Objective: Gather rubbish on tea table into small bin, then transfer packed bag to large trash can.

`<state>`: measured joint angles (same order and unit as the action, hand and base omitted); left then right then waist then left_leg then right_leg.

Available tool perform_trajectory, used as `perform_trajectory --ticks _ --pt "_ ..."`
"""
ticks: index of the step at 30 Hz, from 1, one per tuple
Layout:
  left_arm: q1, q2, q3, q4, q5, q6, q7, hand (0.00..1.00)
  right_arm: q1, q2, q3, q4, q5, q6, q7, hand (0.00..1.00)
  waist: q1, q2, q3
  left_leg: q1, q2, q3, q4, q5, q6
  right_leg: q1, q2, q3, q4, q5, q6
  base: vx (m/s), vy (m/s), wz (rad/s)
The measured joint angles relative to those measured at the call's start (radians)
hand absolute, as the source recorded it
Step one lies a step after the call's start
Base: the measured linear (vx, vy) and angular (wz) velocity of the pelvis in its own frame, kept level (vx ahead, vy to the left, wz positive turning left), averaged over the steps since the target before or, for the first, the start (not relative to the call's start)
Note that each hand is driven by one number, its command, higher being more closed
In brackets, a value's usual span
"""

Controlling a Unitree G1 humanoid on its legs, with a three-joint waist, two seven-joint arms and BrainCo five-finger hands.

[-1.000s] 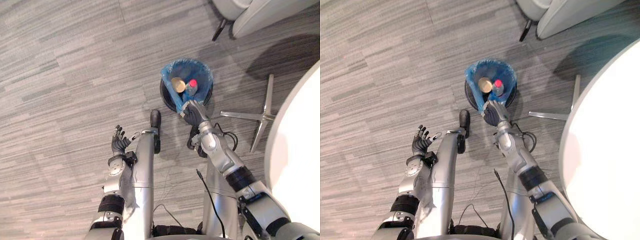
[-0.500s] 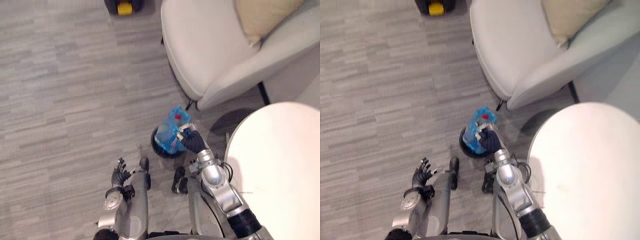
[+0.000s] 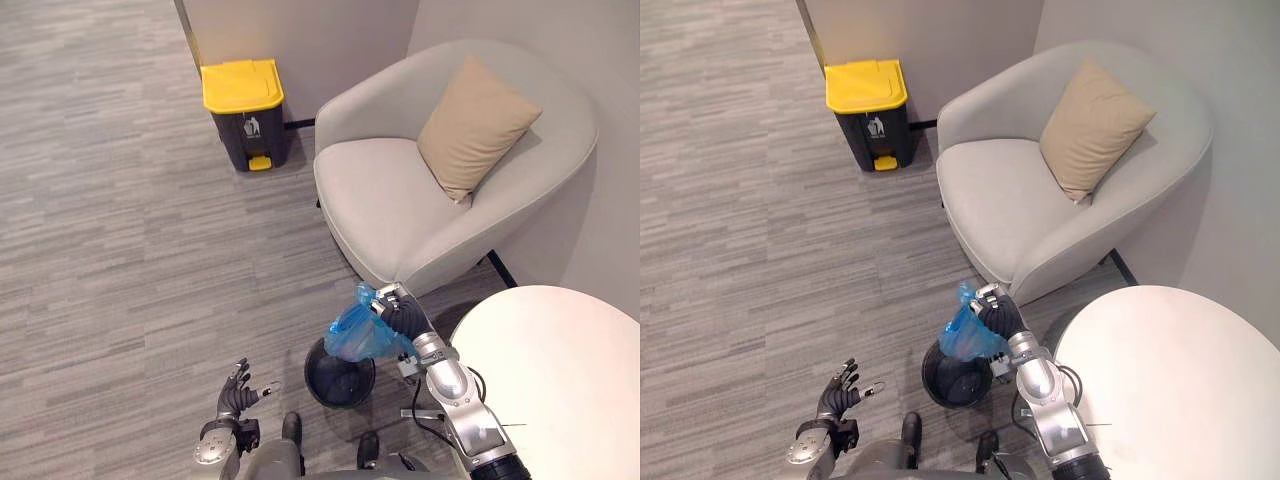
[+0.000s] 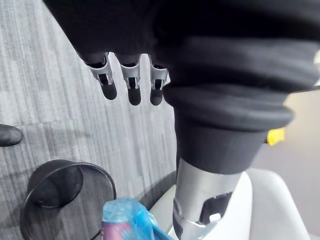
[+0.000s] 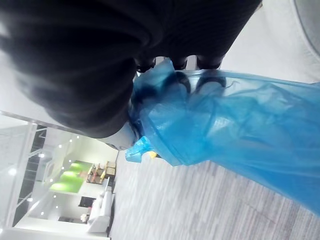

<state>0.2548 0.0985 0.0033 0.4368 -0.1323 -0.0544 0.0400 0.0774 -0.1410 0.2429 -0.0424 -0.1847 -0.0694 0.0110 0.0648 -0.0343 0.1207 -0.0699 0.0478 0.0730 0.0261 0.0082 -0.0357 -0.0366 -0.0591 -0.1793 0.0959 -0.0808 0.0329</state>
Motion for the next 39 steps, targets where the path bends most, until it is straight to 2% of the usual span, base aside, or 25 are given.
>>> perform_trajectory --ticks 5,11,14,22,31,32,39 --pt "0.015 -0.005 -0.007 -0.037 0.01 0.001 -0.024 0.0 0.001 0.004 -0.005 0.0 0.094 0.0 0.038 1.0 -0.002 0.004 -0.015 0.026 0.003 -0.004 -0.034 0.024 0.0 0.017 0.008 0.006 -0.022 0.018 -0.006 -0.04 -0.001 -0.02" --pt "0.05 -0.014 -0.046 -0.159 0.027 0.0 -0.041 0.0 0.001 -0.005 -0.006 0.0 0.215 0.0 0.062 1.0 -0.009 0.009 -0.038 0.072 -0.002 -0.005 -0.091 0.049 0.006 0.035 0.009 0.018 -0.035 0.028 -0.003 -0.08 0.015 -0.03" --pt "0.05 -0.016 -0.05 -0.246 0.031 -0.003 -0.041 0.0 -0.008 -0.005 -0.005 -0.003 0.272 0.0 0.08 1.0 -0.022 0.014 -0.048 0.088 -0.007 -0.009 -0.12 0.061 0.003 0.041 0.009 0.018 -0.049 0.034 0.003 -0.03 0.01 0.02" --pt "-0.024 -0.001 -0.112 -0.421 0.032 -0.052 -0.042 0.0 -0.056 -0.015 0.008 -0.064 0.424 0.0 0.134 1.0 -0.028 0.02 -0.064 0.107 -0.016 -0.004 -0.119 0.065 0.009 0.067 0.008 0.028 -0.066 0.048 0.003 0.0 0.006 -0.02" --pt "-0.102 0.047 -0.195 -0.462 0.035 -0.07 -0.07 0.0 -0.123 -0.037 0.065 -0.064 0.548 0.001 0.19 1.0 -0.04 0.024 -0.083 0.11 -0.017 0.008 -0.12 0.065 0.009 0.07 0.016 0.042 -0.082 0.054 0.001 0.0 -0.004 -0.05" --pt "-0.114 0.049 -0.199 -0.462 0.045 -0.073 -0.082 0.0 -0.136 -0.043 0.085 -0.064 0.56 0.001 0.193 1.0 -0.048 0.025 -0.087 0.111 -0.016 0.008 -0.12 0.065 0.009 0.069 0.017 0.043 -0.082 0.055 0.001 0.0 -0.01 -0.03" --pt "-0.199 0.07 -0.271 -0.462 0.108 -0.083 -0.085 0.0 -0.181 -0.046 0.156 -0.064 0.609 0.004 0.229 1.0 -0.052 0.025 -0.105 0.114 -0.014 0.013 -0.12 0.065 0.009 0.069 0.021 0.05 -0.083 0.058 -0.001 -0.01 -0.004 -0.02"
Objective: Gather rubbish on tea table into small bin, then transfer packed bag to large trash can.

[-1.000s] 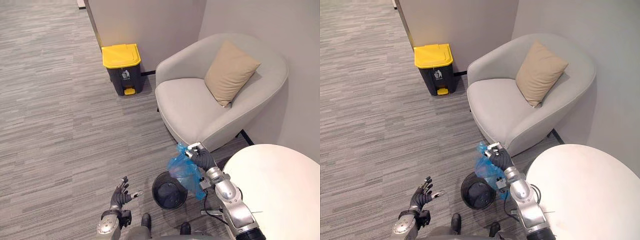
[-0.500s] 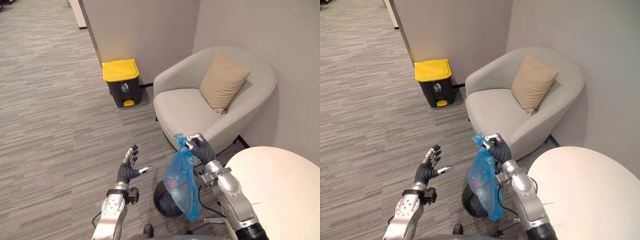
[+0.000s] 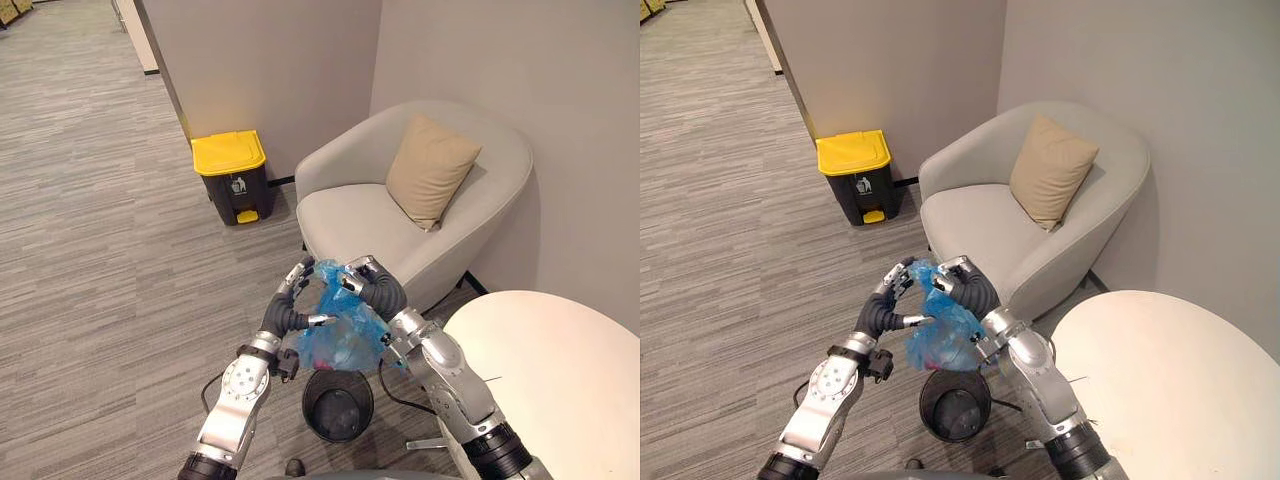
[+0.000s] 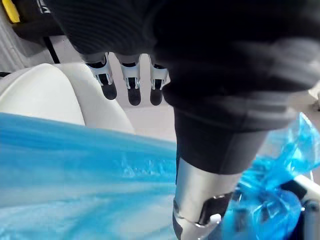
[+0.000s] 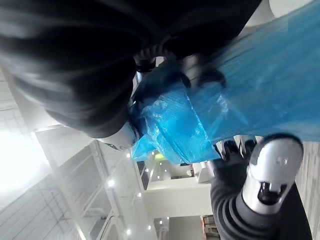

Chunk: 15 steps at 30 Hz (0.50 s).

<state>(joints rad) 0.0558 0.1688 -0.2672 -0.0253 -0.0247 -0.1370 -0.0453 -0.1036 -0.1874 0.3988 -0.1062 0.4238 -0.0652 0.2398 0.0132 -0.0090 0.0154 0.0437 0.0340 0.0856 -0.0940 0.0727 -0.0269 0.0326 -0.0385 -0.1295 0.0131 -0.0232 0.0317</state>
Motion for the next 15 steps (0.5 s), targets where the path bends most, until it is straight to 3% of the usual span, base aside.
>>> perform_trajectory --ticks 15 --pt "-0.036 0.013 -0.093 0.137 0.098 -0.001 -0.016 0.0 -0.055 -0.009 0.088 0.001 0.084 0.004 0.023 1.0 -0.002 -0.004 -0.027 0.0 0.005 0.008 -0.001 0.0 0.0 0.009 0.002 0.019 -0.035 0.025 -0.004 0.0 -0.002 -0.03"
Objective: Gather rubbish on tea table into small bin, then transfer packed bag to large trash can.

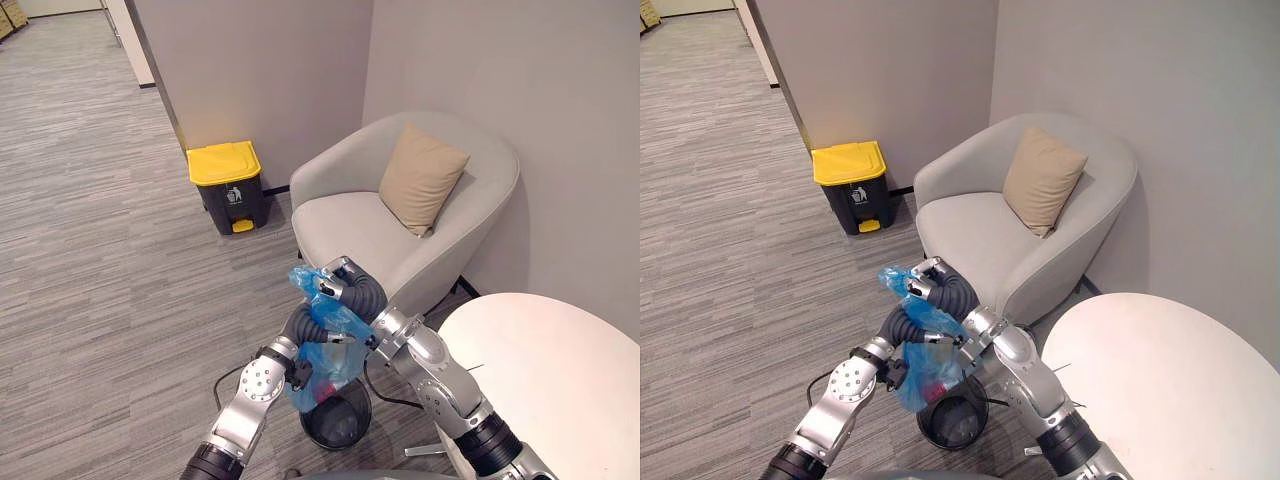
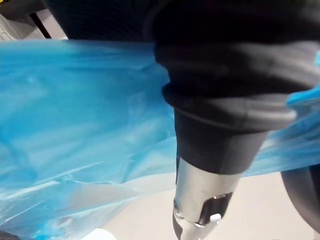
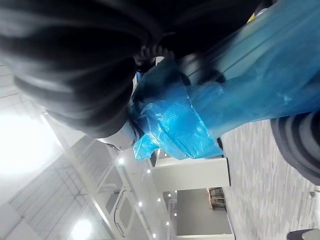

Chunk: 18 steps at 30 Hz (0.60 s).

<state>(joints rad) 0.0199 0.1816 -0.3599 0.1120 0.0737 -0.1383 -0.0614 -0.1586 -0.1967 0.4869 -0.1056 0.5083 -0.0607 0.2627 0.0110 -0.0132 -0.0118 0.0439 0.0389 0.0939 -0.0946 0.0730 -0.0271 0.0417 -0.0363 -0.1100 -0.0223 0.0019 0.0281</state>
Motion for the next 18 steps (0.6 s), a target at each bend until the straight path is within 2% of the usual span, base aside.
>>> perform_trajectory --ticks 14,18 --pt "0.011 -0.006 0.0 0.088 0.021 0.003 0.001 0.0 -0.054 0.004 0.021 0.0 0.006 0.001 -0.01 1.0 0.0 -0.01 -0.007 0.003 0.0 -0.004 0.0 0.0 0.0 0.007 0.001 -0.001 0.001 0.0 0.0 0.0 0.0 0.0" --pt "0.012 -0.018 0.0 0.095 0.021 0.003 0.012 0.0 -0.097 0.038 0.059 0.0 0.034 0.001 -0.022 1.0 0.005 -0.011 -0.007 0.005 0.001 -0.008 0.0 0.0 0.0 0.007 0.001 -0.004 0.0 0.0 0.0 0.0 0.0 0.0"
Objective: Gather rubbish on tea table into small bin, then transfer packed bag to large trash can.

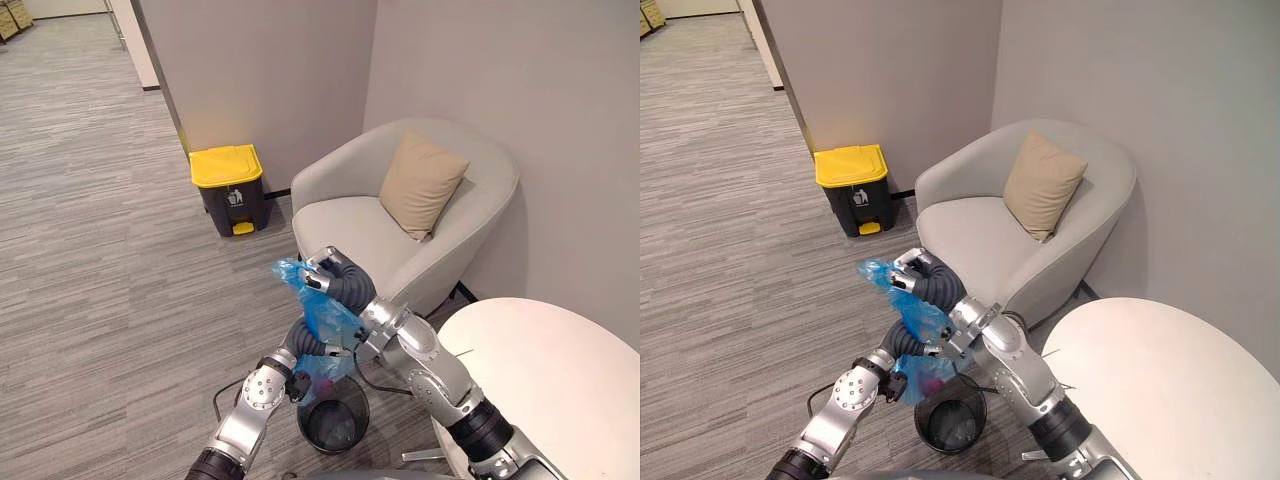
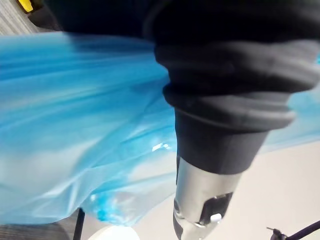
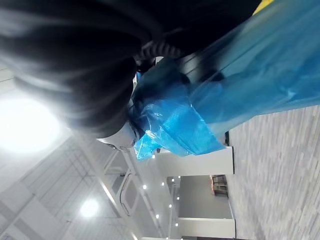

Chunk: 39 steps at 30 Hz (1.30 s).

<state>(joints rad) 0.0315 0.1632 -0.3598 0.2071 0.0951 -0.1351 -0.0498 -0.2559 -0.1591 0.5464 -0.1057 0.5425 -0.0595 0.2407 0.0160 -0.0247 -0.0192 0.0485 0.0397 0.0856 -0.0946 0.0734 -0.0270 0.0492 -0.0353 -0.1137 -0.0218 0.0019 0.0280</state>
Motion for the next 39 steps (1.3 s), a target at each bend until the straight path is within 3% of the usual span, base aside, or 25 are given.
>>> perform_trajectory --ticks 14,15,23,39 --pt "-0.02 -0.024 -0.038 0.024 0.017 0.0 0.098 0.0 -0.071 0.033 0.15 0.004 0.076 0.003 -0.023 1.0 -0.001 -0.003 -0.002 0.005 -0.001 -0.005 0.0 0.002 0.0 0.007 0.0 -0.005 0.001 0.0 0.0 0.0 0.0 0.0" --pt "-0.032 -0.025 -0.043 0.035 0.028 0.0 0.11 1.0 -0.079 0.033 0.163 0.005 0.078 0.003 -0.028 1.0 -0.001 -0.003 -0.002 0.007 -0.001 -0.005 0.0 0.001 0.0 0.009 0.0 -0.005 0.001 0.0 0.0 0.0 0.0 0.0" --pt "-0.094 -0.028 -0.065 0.102 0.035 0.023 0.184 1.0 -0.102 0.034 0.219 0.024 0.116 0.003 -0.071 1.0 -0.001 -0.003 -0.002 0.01 -0.001 -0.007 0.0 0.002 0.0 0.013 0.0 -0.007 0.0 0.0 0.0 0.0 0.0 0.0" --pt "-0.111 -0.044 -0.06 0.108 -0.016 0.031 0.203 1.0 -0.103 0.036 0.239 0.031 0.15 0.002 -0.084 1.0 -0.003 -0.003 -0.002 0.008 -0.002 -0.012 0.0 0.002 0.0 0.016 -0.001 -0.011 0.0 -0.001 0.0 0.0 0.0 0.0"
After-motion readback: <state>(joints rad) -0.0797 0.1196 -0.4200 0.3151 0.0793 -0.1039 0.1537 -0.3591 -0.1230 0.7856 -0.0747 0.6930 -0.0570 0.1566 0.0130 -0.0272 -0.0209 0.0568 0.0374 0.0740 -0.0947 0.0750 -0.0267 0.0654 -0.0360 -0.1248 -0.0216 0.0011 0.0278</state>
